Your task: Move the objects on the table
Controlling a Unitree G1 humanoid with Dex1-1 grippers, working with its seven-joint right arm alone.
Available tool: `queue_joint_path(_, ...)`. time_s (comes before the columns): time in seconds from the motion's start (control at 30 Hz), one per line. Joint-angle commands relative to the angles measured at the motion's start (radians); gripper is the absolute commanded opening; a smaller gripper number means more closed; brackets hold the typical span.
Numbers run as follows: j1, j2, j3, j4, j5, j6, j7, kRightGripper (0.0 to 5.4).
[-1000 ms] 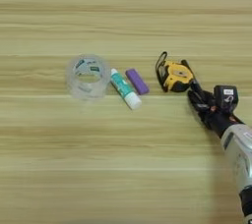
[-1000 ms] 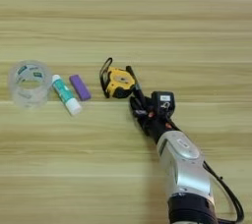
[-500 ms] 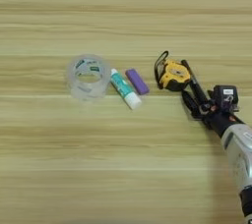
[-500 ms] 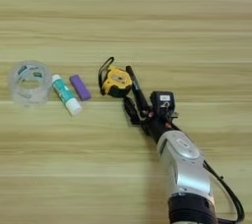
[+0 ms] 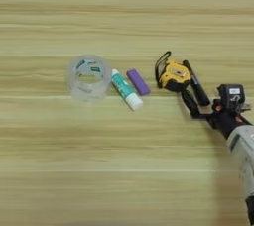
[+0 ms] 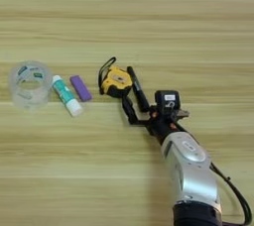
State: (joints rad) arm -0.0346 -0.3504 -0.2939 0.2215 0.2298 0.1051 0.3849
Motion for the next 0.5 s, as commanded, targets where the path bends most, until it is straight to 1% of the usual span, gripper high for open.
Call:
queue_joint_path(0.03, -0.008, -0.049, -0.022, -0.145, 0.007, -0.011, -0.001, 5.36)
queue_joint_path(0.13, 0.017, -0.047, -0.020, -0.218, 0.009, 0.003, 0.003, 5.36)
queue_joint_path(0.2, 0.040, -0.048, -0.019, -0.277, -0.002, 0.004, 0.001, 5.36)
queue_joint_path(0.33, 0.079, -0.039, -0.005, -0.376, 0.007, 0.018, 0.022, 5.36)
queue_joint_path(0.5, 0.101, -0.031, 0.021, -0.431, 0.000, 0.033, 0.037, 5.36)
